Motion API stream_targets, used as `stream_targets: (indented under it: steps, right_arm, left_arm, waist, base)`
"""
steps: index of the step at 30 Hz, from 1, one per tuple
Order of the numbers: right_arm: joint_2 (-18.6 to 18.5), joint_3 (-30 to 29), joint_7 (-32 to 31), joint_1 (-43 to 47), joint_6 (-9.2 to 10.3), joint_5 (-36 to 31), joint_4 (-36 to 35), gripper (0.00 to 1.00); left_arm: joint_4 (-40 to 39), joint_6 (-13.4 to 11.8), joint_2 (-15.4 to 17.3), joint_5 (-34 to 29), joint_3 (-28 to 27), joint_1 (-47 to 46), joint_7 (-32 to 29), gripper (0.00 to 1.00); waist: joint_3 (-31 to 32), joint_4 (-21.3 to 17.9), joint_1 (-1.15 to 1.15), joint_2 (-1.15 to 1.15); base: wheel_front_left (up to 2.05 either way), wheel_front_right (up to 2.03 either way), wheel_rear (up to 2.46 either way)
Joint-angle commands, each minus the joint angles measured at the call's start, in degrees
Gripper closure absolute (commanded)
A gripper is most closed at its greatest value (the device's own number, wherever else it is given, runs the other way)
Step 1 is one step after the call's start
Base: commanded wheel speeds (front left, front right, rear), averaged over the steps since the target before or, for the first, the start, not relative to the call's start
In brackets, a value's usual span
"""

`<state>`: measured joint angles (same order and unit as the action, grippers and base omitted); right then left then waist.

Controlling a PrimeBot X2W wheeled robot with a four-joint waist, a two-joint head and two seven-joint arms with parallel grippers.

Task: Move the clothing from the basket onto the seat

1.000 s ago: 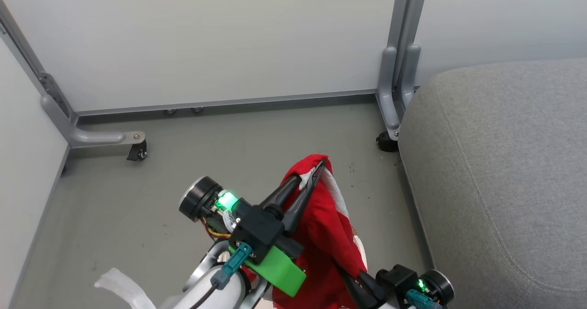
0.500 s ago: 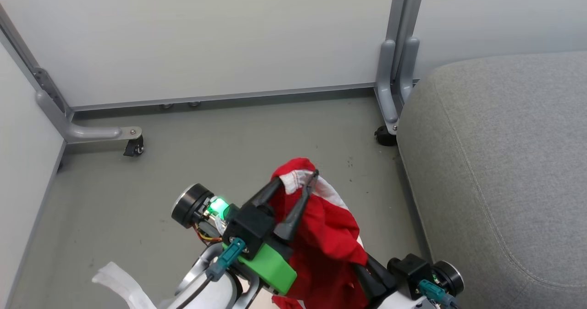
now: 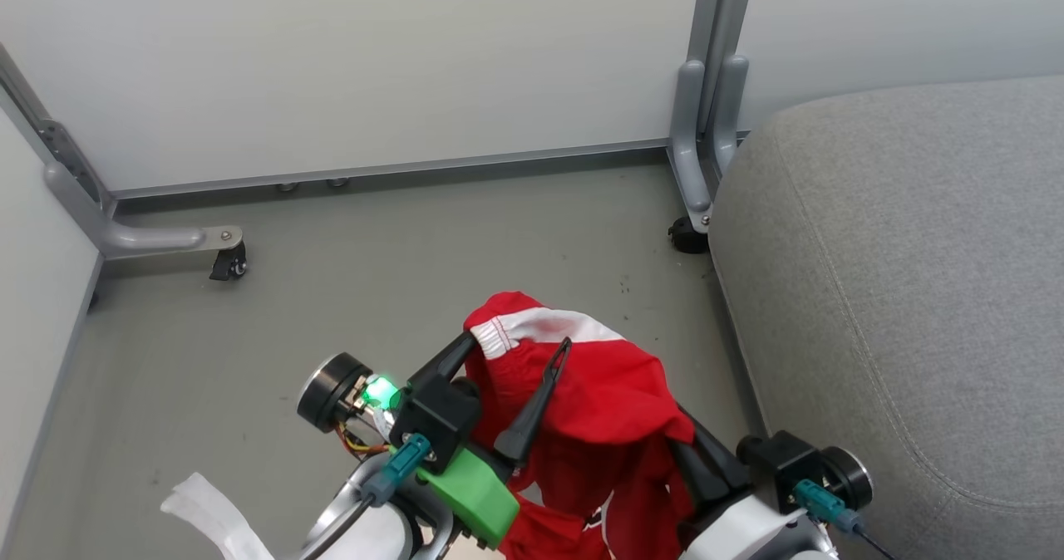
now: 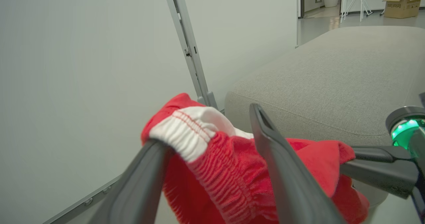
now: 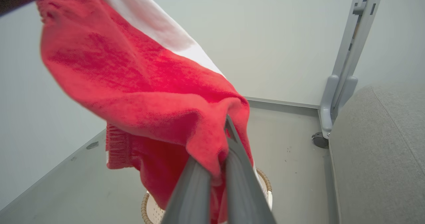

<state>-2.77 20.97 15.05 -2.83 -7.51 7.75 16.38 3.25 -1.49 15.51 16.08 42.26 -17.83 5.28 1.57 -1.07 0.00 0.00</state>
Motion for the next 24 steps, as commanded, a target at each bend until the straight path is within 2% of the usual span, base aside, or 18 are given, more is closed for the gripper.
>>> stream_targets:
  steps: [1, 14, 24]
  right_arm:
    - [-0.2, -0.8, 0.2, -1.0, 0.04, -0.5, -0.4, 1.00]
    - [-0.2, -13.6, 0.2, -2.4, 0.04, -3.2, -3.1, 1.00]
    - [-0.2, -17.2, 0.2, -0.9, 0.04, -3.7, -5.9, 1.00]
  left_arm:
    - [0.4, 0.2, 0.6, 0.5, -0.3, 1.2, 0.1, 0.00]
    - [2.1, 0.5, 2.1, 2.2, -0.2, 3.0, 1.3, 0.00]
    - [1.8, -0.1, 4.0, 2.4, -1.2, 2.6, 2.0, 0.00]
  waist:
    - [-0.4, -0.5, 0.00, 0.00]
    - [-3.1, -5.3, 0.00, 0.00]
    - [-6.0, -12.6, 0.00, 0.00]
  base:
    - [0.00, 0.00, 0.00]
    - [0.00, 0.00, 0.00]
    - [0.00, 0.00, 0.00]
